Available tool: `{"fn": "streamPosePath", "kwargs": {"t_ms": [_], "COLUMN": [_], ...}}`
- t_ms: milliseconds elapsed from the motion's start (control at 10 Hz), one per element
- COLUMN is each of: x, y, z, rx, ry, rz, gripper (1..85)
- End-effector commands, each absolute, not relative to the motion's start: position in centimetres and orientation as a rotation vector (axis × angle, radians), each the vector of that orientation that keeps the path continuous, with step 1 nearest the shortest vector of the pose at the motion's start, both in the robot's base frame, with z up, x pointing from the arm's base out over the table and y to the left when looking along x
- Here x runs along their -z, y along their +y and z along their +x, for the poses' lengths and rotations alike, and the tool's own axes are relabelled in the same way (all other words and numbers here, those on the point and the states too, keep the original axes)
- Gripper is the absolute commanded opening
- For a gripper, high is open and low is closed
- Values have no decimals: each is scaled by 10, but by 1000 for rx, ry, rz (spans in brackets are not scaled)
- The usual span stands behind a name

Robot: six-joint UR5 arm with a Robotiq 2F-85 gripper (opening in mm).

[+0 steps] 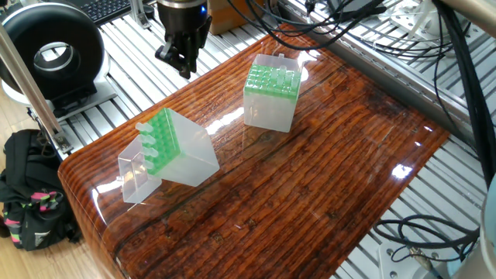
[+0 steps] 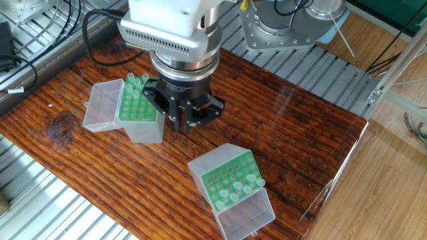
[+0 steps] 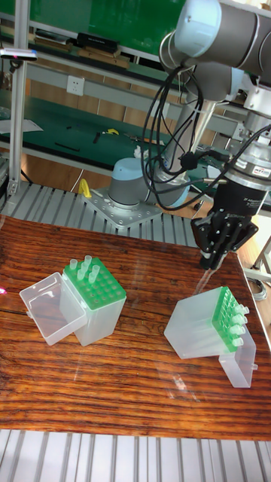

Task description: Transfer all large pipette tips from one holder to another

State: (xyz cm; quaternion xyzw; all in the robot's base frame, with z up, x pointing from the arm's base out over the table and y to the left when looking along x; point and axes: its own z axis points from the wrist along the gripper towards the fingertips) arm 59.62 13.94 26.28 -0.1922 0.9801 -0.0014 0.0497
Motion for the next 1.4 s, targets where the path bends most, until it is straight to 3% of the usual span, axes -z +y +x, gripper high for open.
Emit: {"fn": "streamPosePath", "kwargs": {"t_ms": [0, 400, 500, 600, 700, 800, 900, 1300], "x": [-268, -272, -271, -271, -274, -277, -278, -281], "y": [159, 157, 132, 133, 150, 152, 137, 133], "z": [597, 551, 559, 570, 575, 578, 579, 609], "rx": [-87, -64, 89, 88, -10, -29, 62, 120], "ry": [2960, 3157, 3148, 3117, 3096, 3083, 3090, 2980], "rz": [-661, -685, -696, -615, -529, -475, -415, -318], "gripper": [203, 203, 200, 200, 197, 160, 10, 10]}}
